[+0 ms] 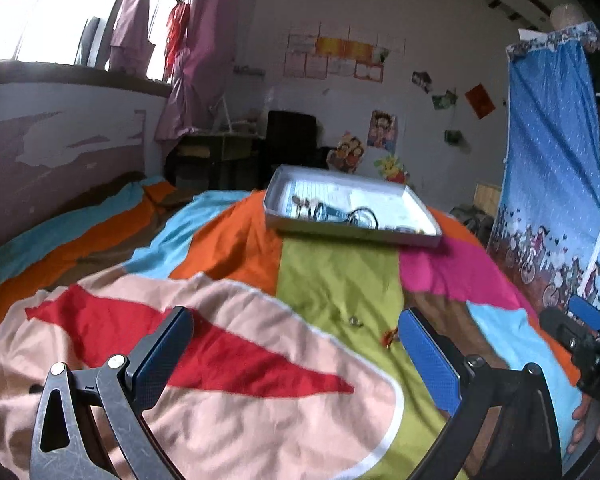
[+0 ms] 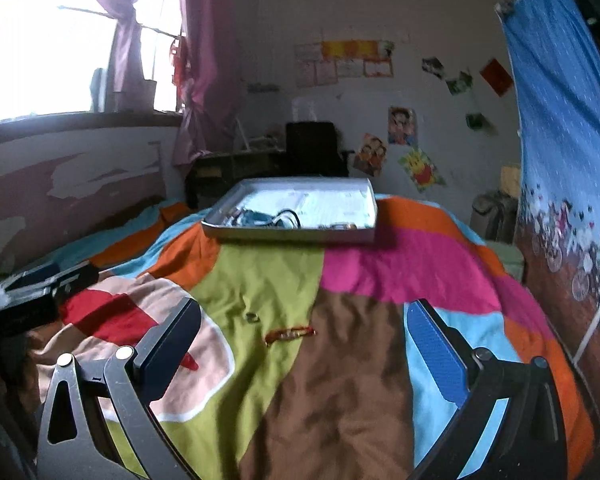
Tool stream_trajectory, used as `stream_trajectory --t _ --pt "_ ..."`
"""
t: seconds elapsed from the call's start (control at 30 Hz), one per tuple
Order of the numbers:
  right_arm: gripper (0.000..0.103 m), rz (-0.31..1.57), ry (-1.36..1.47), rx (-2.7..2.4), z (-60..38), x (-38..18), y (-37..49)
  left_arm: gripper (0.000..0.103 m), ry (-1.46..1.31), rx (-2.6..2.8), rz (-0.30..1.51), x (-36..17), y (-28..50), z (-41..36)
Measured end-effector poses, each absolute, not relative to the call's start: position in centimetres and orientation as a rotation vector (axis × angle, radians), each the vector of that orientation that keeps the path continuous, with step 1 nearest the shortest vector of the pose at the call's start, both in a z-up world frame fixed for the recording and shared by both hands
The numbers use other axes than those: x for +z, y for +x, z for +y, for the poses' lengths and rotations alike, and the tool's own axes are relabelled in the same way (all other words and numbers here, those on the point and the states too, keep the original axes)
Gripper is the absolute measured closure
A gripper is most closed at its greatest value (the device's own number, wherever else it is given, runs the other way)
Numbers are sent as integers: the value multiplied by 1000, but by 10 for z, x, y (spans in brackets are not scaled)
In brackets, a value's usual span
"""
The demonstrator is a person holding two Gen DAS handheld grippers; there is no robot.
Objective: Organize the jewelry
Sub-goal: 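Move the left tool toward the small ring while the right tool approaches the red bracelet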
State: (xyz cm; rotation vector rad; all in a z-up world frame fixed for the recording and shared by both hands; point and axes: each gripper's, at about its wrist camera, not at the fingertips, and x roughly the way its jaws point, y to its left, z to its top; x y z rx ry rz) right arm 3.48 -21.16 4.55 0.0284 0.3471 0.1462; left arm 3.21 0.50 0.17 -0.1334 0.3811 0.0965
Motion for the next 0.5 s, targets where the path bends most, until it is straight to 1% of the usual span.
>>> stream_trajectory --t 0.5 --pt "1 438 29 130 -205 20 44 0 -116 107 423 -9 35 1"
